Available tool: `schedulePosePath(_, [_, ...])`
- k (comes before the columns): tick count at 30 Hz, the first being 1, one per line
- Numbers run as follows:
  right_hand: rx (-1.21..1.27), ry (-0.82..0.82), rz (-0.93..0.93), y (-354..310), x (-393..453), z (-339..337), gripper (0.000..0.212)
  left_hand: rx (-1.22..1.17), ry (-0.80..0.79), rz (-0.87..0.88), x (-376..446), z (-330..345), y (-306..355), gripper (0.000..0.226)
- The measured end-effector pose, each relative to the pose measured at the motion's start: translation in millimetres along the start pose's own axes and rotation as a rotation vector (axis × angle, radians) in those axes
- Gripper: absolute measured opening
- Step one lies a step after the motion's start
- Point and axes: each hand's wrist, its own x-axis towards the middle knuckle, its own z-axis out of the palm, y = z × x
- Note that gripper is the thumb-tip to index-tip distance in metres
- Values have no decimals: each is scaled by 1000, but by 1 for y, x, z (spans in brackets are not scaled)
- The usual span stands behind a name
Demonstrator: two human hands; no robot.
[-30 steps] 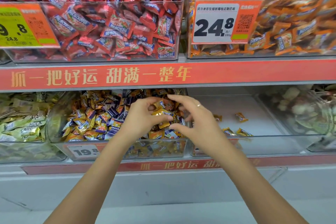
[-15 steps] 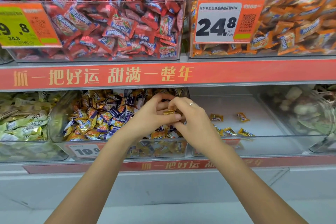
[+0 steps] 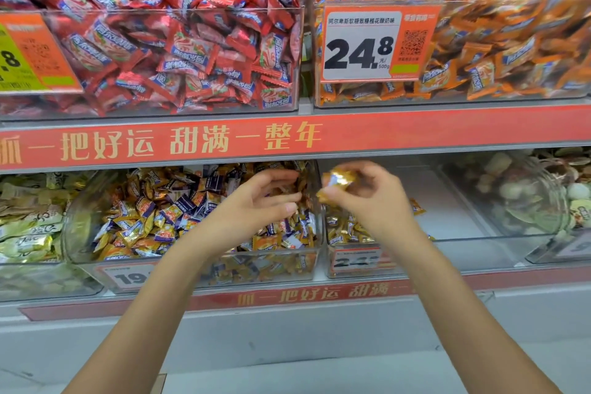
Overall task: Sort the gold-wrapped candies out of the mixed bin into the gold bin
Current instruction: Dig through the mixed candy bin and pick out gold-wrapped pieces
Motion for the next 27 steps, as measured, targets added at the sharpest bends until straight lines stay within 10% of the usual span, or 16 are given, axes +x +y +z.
schedulePosePath(9, [-671, -112, 169, 43, 22, -60, 28, 711, -18, 19, -14, -26, -39, 31])
schedulePosePath(16, [-759, -754, 526, 40, 32, -31, 28, 765, -31, 53, 2, -13, -41, 59])
schedulePosePath(27, [-489, 38, 484, 35, 36, -103, 27, 799, -2, 92, 14, -6, -50, 38])
